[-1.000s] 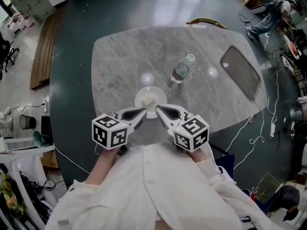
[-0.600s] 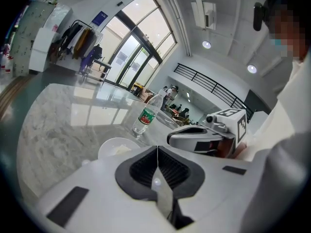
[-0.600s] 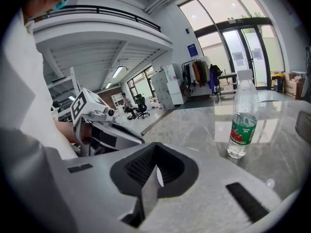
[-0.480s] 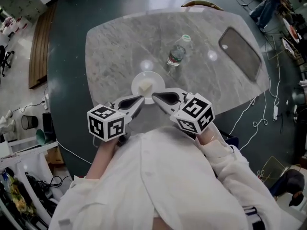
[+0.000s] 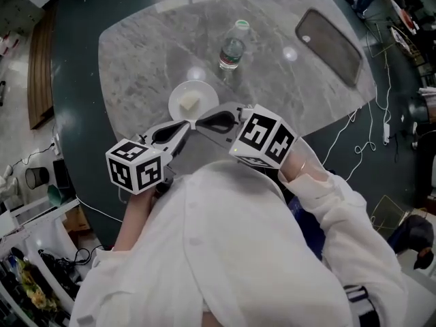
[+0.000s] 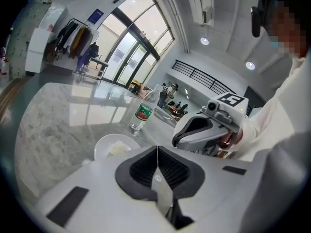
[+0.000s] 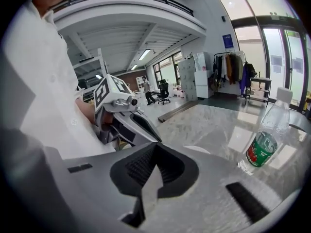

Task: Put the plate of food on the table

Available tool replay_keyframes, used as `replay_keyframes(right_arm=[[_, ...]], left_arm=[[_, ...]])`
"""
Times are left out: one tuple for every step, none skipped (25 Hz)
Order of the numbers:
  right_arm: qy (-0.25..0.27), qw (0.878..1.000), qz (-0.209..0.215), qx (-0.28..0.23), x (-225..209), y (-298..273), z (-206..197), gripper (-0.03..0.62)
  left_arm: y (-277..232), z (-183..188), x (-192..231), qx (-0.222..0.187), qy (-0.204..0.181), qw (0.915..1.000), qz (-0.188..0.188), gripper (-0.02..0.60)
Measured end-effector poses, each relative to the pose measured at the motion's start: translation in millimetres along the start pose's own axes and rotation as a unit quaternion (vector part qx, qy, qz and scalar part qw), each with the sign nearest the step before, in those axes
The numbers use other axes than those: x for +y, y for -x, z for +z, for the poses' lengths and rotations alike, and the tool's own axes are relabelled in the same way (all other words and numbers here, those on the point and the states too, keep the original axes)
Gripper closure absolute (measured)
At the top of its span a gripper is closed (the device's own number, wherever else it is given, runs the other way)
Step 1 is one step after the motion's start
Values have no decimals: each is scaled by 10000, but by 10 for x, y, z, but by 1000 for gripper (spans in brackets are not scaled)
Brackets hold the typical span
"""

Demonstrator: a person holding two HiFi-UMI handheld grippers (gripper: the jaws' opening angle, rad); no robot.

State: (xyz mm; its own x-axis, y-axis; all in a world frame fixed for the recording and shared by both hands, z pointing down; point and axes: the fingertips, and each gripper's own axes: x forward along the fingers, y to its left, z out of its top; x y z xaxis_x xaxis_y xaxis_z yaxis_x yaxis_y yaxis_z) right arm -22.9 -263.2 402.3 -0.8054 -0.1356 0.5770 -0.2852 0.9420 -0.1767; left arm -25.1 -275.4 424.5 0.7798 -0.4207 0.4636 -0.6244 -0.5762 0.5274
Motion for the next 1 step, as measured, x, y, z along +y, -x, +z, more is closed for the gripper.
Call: replay_keyframes(right_arm=[[17,10000,8,-6,13,-8,0,592]], left_arm=[[5,-3,1,-5,-10,10000,19,563]])
